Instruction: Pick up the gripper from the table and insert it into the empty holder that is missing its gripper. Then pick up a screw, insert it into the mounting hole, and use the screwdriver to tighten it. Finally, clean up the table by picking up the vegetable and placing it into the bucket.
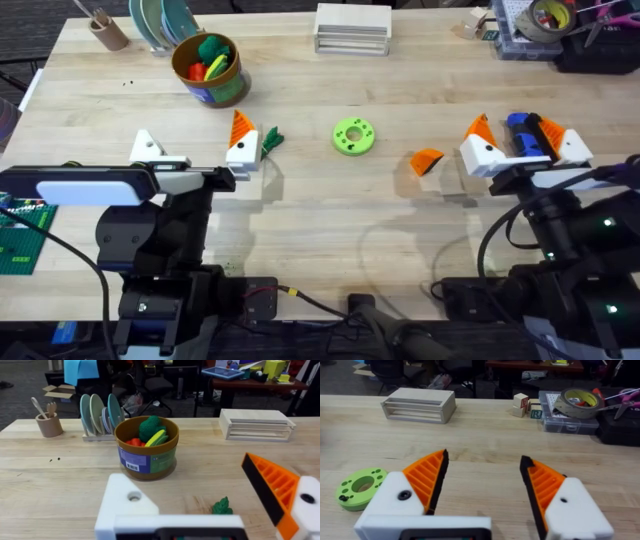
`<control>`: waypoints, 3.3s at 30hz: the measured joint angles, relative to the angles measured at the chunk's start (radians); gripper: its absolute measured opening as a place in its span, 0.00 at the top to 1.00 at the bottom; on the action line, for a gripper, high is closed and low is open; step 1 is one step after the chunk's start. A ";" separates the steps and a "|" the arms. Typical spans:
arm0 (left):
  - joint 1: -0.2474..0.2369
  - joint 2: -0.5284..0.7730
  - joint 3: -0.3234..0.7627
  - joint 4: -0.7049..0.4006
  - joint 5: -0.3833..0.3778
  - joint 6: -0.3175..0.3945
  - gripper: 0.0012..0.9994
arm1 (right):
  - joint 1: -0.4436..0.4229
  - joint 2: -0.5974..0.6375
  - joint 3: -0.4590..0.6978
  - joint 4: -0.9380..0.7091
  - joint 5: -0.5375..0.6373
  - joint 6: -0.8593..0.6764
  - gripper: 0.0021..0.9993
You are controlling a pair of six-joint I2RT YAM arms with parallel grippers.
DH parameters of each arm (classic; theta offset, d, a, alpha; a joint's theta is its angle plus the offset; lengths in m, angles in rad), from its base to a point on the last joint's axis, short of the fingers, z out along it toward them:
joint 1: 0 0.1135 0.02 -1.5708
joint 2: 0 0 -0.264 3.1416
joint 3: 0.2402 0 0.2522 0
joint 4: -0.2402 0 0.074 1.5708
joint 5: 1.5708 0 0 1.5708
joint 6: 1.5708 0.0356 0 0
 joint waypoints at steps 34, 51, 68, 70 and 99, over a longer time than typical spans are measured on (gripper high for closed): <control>0.000 0.009 0.126 -0.134 0.172 -0.019 0.01 | 0.000 0.019 0.150 -0.264 -0.016 0.128 0.07; 0.000 0.592 0.679 -0.676 0.215 -0.012 0.01 | 0.000 0.547 0.779 -0.760 -0.066 0.143 0.07; 0.000 0.970 0.796 -0.735 0.215 0.005 0.01 | 0.000 0.702 0.859 -0.888 -0.069 0.146 0.07; 0.000 1.005 0.796 -0.756 0.215 0.005 0.01 | 0.000 0.702 0.859 -0.888 -0.069 0.146 0.07; 0.000 0.997 0.796 -0.724 0.337 0.113 0.90 | 0.000 0.702 0.859 -0.914 -0.069 0.146 0.07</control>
